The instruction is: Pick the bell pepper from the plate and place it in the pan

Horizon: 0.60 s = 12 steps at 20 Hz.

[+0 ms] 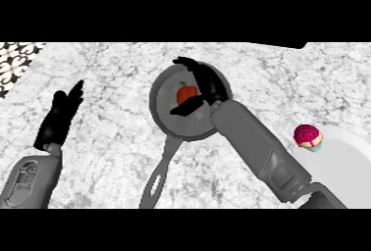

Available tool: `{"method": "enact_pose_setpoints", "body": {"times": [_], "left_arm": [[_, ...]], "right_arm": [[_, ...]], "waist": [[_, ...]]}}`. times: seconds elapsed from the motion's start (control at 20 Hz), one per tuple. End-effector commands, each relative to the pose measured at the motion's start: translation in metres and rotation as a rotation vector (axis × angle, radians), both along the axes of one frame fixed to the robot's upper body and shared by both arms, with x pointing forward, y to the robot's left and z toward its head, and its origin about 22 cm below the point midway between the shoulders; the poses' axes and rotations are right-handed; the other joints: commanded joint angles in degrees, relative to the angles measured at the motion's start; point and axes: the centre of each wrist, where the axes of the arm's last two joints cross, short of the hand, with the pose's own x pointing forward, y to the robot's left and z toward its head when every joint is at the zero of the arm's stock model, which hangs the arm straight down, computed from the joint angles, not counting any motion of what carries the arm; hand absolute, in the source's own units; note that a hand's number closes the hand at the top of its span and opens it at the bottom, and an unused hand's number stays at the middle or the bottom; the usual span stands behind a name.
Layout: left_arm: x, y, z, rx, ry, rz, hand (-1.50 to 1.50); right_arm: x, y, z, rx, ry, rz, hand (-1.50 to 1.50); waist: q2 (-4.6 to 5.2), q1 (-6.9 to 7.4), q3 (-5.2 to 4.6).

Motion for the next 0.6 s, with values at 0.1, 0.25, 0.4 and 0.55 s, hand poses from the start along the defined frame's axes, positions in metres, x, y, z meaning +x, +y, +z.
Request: {"method": "enact_pose_setpoints", "body": {"times": [0.1,0.25,0.4,0.55], "left_arm": [[-0.003,0.000,-0.007,0.011,0.000,0.018,0.00],[-0.005,0.009,-0.002,0.011,0.003,0.025,0.00],[-0.009,0.006,-0.012,-0.004,0.009,0.059,0.00],[-0.013,0.030,0.001,-0.006,0.035,0.071,0.00]], "right_arm": [[-0.001,0.003,0.005,0.179,-0.084,-0.062,-1.50],[0.003,-0.001,0.004,0.216,-0.080,-0.106,-1.50],[0.012,-0.001,0.017,0.281,-0.087,-0.169,-1.50],[0.020,-0.006,0.019,0.271,-0.058,-0.226,-1.50]], "waist": [[-0.44,-0.79,-0.01],[-0.67,-1.97,-0.02],[-0.82,-3.40,-0.06],[-1.16,-4.60,-0.06]]}}
